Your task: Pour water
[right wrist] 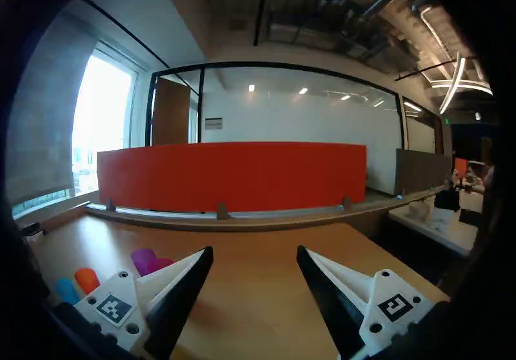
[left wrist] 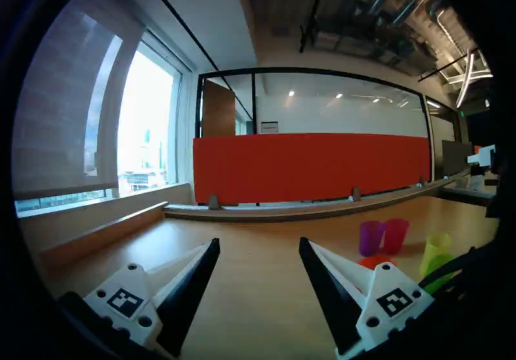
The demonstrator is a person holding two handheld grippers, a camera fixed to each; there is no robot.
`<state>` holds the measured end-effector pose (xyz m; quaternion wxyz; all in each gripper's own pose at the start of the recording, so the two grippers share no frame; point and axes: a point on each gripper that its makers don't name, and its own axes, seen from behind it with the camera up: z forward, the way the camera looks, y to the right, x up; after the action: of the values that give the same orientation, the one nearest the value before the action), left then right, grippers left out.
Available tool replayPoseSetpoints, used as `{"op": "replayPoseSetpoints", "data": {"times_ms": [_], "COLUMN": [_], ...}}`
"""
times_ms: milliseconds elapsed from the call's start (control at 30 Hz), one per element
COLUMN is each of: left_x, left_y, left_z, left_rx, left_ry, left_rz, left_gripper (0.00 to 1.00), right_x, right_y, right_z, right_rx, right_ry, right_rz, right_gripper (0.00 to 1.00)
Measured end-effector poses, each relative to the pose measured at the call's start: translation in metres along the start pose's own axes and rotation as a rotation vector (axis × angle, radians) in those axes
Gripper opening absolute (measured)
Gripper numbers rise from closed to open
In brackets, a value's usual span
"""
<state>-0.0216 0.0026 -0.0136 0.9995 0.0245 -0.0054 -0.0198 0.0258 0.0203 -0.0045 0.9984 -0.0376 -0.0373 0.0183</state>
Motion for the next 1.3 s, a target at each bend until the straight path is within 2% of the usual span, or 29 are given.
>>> {"op": "replayPoseSetpoints", "data": {"times_ms": [300,567,900,1300], "left_x": [-0.021,-0.025,-0.037,-0.036], "left_y": [0.001,0.004,0.006,0.006], "left_z": [0.0,0.001,0.001,0.001], "left_rx": [-0.003,-0.013,-0.019,-0.019], "left_ry": [-0.014,-0.006,-0.016,-0.015], "left_rz": [-0.014,-0.042,-0.042,-0.027], "left_gripper": [0.91,0.91,0.91,0.91], "right_x": [0.0,0.005,0.005,0.007], "right_y": [0.0,0.0,-0.002,-0.002], "right_z": [0.001,-0.001,-0.001,-0.001], "right_rx": [-0.004,-0.004,0.003,0.005], "right_ry": [0.001,0.005,0.006,0.004], "right_rz": [-0.002,-0.002,0.004,0.005], "right_gripper": [1.0,1.0,1.0,1.0]}}
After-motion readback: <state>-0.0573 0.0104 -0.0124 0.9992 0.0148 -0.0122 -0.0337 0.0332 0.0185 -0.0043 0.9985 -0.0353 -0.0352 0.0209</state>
